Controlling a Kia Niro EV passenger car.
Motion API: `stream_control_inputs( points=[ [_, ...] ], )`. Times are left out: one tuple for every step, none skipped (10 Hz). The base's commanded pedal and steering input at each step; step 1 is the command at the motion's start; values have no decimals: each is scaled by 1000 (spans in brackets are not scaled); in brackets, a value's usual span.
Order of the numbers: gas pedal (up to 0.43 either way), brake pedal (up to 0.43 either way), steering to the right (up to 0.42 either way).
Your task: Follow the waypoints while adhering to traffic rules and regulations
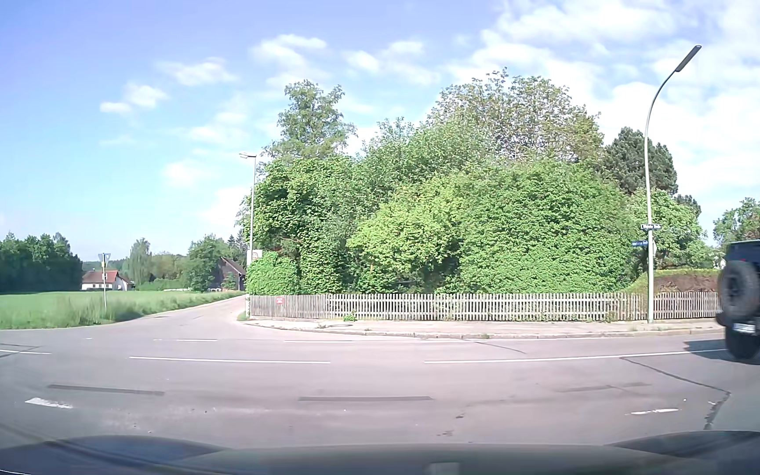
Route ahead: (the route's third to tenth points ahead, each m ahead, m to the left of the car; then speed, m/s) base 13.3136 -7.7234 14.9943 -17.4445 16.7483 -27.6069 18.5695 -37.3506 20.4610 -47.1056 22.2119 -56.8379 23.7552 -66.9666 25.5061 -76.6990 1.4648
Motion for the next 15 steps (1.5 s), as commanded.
stream_control_inputs(
  points=[
    [248,0,515],
    [268,0,531],
    [287,0,533],
    [299,0,530],
    [311,0,519],
    [311,0,501],
    [319,0,489],
    [319,0,489],
    [339,0,490],
    [350,0,491],
    [350,0,492],
    [350,0,497],
    [358,0,503],
    [358,0,511],
    [358,0,526]
  ],
)
